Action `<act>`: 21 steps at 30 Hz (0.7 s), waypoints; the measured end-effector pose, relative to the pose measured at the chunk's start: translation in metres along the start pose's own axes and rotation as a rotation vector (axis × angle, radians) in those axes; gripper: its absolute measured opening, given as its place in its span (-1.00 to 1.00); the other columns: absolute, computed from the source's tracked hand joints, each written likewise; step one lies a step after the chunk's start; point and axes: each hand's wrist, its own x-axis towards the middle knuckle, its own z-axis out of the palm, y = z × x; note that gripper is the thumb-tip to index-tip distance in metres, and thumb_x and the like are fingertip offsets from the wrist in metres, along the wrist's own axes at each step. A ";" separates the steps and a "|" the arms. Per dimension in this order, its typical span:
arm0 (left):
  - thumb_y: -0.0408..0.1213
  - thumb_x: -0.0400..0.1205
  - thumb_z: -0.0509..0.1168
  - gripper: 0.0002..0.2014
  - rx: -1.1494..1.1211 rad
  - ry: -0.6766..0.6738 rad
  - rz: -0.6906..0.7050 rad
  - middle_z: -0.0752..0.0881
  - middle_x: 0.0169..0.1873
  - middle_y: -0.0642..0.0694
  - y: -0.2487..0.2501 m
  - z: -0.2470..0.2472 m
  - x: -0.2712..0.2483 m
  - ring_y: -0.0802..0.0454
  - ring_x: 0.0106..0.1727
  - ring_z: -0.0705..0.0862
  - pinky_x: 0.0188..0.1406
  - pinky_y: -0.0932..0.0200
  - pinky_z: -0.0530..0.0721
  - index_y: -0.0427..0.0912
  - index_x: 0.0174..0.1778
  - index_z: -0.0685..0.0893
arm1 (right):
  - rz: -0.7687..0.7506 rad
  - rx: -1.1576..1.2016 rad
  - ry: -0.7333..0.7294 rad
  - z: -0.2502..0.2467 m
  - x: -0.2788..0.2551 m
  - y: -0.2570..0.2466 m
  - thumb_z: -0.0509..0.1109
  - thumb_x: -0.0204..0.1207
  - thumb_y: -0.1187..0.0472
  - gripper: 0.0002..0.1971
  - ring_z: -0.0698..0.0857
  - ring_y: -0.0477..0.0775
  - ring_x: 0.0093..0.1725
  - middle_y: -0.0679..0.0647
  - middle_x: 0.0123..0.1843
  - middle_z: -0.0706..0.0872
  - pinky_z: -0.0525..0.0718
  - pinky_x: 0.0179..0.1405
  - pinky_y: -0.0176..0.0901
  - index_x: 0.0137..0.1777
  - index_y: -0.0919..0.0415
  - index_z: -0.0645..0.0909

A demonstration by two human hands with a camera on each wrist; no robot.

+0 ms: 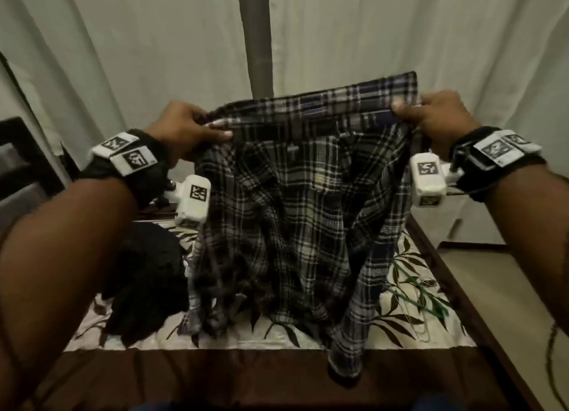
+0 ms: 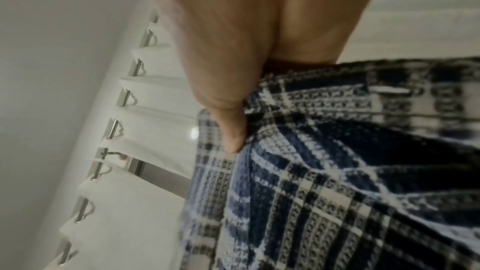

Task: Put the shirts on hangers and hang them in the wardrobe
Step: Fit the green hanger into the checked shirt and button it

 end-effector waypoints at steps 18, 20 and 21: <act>-0.18 0.49 0.58 -0.62 0.256 0.306 0.359 0.75 0.04 0.03 0.022 -0.026 -0.006 0.15 -0.06 0.72 -0.17 0.36 0.66 -0.10 0.21 0.73 | -0.344 -0.358 -0.135 -0.016 -0.006 -0.048 0.39 0.66 0.16 -0.79 0.73 -0.18 -0.18 -0.12 -0.09 0.80 0.70 -0.18 -0.40 0.24 0.12 0.72; -0.13 0.45 0.60 -0.64 0.316 0.355 0.356 0.75 0.00 -0.01 0.021 -0.029 -0.006 0.10 -0.07 0.71 -0.18 0.28 0.66 -0.13 0.12 0.75 | -0.384 -0.584 -0.155 -0.011 -0.003 -0.050 0.54 0.53 0.11 -0.67 0.70 -0.04 -0.12 0.07 -0.03 0.76 0.64 -0.29 -0.53 0.22 0.27 0.73; -0.10 0.42 0.60 -0.65 0.358 0.383 0.360 0.77 -0.05 -0.05 0.020 -0.029 -0.008 0.06 -0.09 0.72 -0.18 0.17 0.70 -0.15 0.05 0.76 | -0.386 -0.700 -0.147 -0.010 -0.003 -0.048 0.60 0.47 0.09 -0.65 0.66 0.04 -0.14 0.14 -0.07 0.72 0.60 -0.40 -0.54 0.15 0.31 0.74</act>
